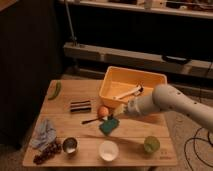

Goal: Place fork in table surface

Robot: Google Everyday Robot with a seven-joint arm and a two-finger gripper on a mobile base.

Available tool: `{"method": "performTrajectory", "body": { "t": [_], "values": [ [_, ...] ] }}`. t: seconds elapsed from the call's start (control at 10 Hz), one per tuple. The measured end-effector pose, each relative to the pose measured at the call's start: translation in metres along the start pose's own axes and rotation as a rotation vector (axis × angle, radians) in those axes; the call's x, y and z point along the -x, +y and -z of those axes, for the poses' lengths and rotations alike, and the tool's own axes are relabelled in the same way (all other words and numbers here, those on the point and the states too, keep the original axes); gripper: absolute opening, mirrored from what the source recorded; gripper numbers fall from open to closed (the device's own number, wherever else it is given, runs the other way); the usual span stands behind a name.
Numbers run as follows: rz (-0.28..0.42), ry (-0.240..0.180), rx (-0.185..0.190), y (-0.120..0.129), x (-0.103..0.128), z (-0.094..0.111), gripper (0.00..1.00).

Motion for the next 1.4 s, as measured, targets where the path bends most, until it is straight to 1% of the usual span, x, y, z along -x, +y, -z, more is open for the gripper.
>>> {"method": "performTrajectory", "body": {
  "t": [0.1, 0.3, 0.4, 0.5, 0.7, 0.8, 1.0, 1.1, 1.2, 1.3, 1.4],
  "values": [
    [0.006, 0.032, -0.001, 0.005, 0.011, -0.021, 0.00],
    [0.022, 0.080, -0.002, 0.016, 0.025, -0.052, 0.00],
    [0.034, 0.118, -0.001, 0.022, 0.034, -0.074, 0.00],
    [0.041, 0.157, 0.005, 0.025, 0.039, -0.090, 0.00],
    [0.058, 0.215, 0.026, 0.024, 0.041, -0.112, 0.00],
    [0.059, 0.235, 0.035, 0.018, 0.041, -0.123, 0.00],
    [0.053, 0.260, 0.057, 0.005, 0.041, -0.140, 0.00],
    [0.050, 0.294, 0.063, -0.002, 0.038, -0.160, 0.00],
    [0.050, 0.316, 0.060, -0.005, 0.034, -0.173, 0.02],
    [0.052, 0.338, 0.053, -0.008, 0.027, -0.186, 0.07],
    [0.054, 0.357, 0.042, -0.011, 0.021, -0.197, 0.18]
  ]
}}
